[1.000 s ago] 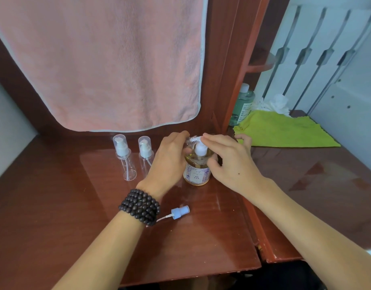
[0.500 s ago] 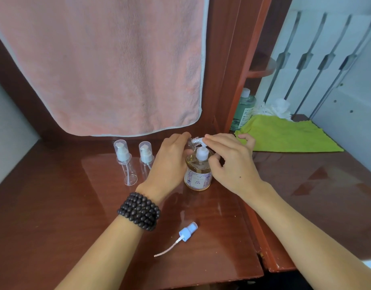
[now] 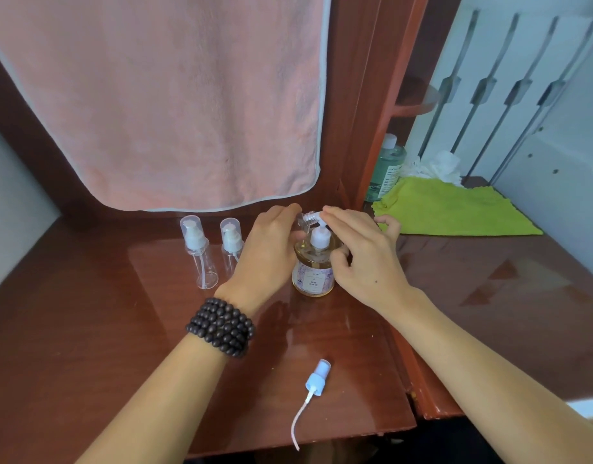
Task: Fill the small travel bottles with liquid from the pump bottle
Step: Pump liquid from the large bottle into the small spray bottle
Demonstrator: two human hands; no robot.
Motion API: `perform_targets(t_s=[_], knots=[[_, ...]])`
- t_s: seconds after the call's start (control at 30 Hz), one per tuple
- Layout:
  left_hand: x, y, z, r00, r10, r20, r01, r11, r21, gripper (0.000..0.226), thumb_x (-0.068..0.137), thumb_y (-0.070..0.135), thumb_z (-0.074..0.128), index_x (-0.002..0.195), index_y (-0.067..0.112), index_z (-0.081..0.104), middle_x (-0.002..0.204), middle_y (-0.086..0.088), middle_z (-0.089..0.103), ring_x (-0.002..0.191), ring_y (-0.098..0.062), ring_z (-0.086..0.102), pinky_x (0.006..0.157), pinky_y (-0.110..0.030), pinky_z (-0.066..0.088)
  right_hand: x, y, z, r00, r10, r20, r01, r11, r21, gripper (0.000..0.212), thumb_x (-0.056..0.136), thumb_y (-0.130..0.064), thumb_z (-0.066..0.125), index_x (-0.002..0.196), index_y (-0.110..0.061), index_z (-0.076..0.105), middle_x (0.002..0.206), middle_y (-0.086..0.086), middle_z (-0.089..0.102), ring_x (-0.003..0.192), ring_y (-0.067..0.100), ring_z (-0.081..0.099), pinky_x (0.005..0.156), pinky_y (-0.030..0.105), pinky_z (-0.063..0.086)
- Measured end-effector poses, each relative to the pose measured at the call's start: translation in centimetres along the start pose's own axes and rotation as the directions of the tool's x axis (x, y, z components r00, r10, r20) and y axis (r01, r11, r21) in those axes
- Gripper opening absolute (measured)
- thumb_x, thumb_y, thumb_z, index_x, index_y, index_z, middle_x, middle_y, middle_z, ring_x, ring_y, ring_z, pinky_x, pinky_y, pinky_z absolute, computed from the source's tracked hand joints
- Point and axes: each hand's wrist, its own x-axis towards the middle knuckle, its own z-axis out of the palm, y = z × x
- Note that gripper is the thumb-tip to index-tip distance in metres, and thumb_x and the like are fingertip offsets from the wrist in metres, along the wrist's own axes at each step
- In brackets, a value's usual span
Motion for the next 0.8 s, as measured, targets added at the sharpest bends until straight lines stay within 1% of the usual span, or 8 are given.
perform_targets(t_s=[0.13,0.27,0.43,0.5,0.57,0.63,0.7,0.8], knots=[[-0.1,0.0,-0.1,1.0,-0.004,0.001,0.004,1.0,-0.002,0.029,0.093,0.003,0.061,0.122,0.007,0.062,0.103,-0.01,0.064,0.095,-0.029,0.06,0.087,-0.044,0.049,0.1,0.1,0.1,1.0,-0.004,-0.008,0.004,1.0,0.002,0.054,0.074,-0.005,0.048,0.123,-0.015,0.07,0.134,-0.006,0.064,0.114,0.009,0.062,0.096,0.039,0.026],[-0.1,-0.2,0.1,1.0,-0.022,0.008,0.021,1.0,0.006,0.03,0.093,0.004,0.062,0.122,0.006,0.063,0.102,-0.01,0.064,0.095,-0.028,0.06,0.087,-0.043,0.049,0.1,0.0,0.1,0.999,0.038,0.022,-0.038,0.999,0.001,0.054,0.073,-0.008,0.047,0.12,-0.018,0.071,0.132,-0.008,0.065,0.115,0.008,0.061,0.095,0.038,0.025],[-0.1,0.0,-0.3,0.999,-0.027,0.018,0.027,1.0,-0.013,0.02,0.09,0.004,0.063,0.109,0.006,0.064,0.095,-0.008,0.064,0.088,-0.022,0.057,0.078,-0.027,0.04,-0.3,-1.5,-2.7,0.989,0.103,0.108,-0.103,0.995,-0.001,0.055,0.076,-0.006,0.053,0.128,-0.018,0.065,0.141,-0.004,0.057,0.126,0.016,0.051,0.092,0.042,0.032],[0.1,-0.2,-0.4,0.999,-0.034,0.031,0.035,0.999,-0.017,0.018,0.089,0.005,0.064,0.107,0.007,0.064,0.094,-0.006,0.063,0.086,-0.018,0.053,0.074,-0.023,0.034,-2.1,-3.1,-5.6,0.98,0.074,0.185,-0.086,0.994,0.06,0.053,0.078,0.002,0.053,0.126,-0.016,0.065,0.138,0.001,0.053,0.12,0.021,0.052,0.092,0.041,0.039],[0.2,-0.4,-0.4,0.998,-0.047,0.04,0.048,0.999,-0.022,0.017,0.089,0.006,0.064,0.106,0.009,0.063,0.093,-0.003,0.061,0.086,-0.017,0.051,0.074,-0.022,0.031,-4.5,-4.9,-8.3,0.928,-0.072,0.365,0.012,0.987,0.163,0.052,0.078,0.009,0.051,0.122,-0.015,0.066,0.128,0.0,0.054,0.112,0.022,0.056,0.091,0.04,0.048],[0.1,-0.4,-0.4,0.997,-0.057,0.043,0.059,0.998,-0.034,0.017,0.09,0.006,0.064,0.106,0.009,0.063,0.093,-0.001,0.059,0.086,-0.016,0.05,0.074,-0.02,0.029,-6.4,-6.1,-9.5,0.827,-0.189,0.529,0.109,0.978,0.18,0.052,0.078,0.011,0.057,0.121,-0.018,0.065,0.123,-0.004,0.055,0.105,0.018,0.057,0.081,0.038,0.055],[0.0,-0.3,-0.5,0.997,-0.071,0.044,0.073,0.997,-0.04,0.018,0.091,0.007,0.064,0.109,0.01,0.063,0.095,-0.001,0.059,0.087,-0.015,0.049,0.074,-0.019,0.029,-7.5,-5.9,-9.3,0.774,-0.203,0.6,0.122,0.977,0.174,0.052,0.08,0.008,0.064,0.123,-0.02,0.063,0.122,-0.005,0.055,0.099,0.015,0.057,0.072,0.035,0.059],[-0.3,-0.2,-0.8,0.994,-0.103,0.038,0.105,0.994,-0.032,0.024,0.092,0.008,0.065,0.116,0.009,0.063,0.102,-0.005,0.063,0.091,-0.014,0.05,0.078,-0.018,0.03,-7.5,-5.4,-8.9,0.758,-0.168,0.63,0.072,0.982,0.176,0.045,0.089,0.0,0.06,0.129,-0.022,0.061,0.125,-0.007,0.054,0.105,0.011,0.054,0.079,0.032,0.058]])
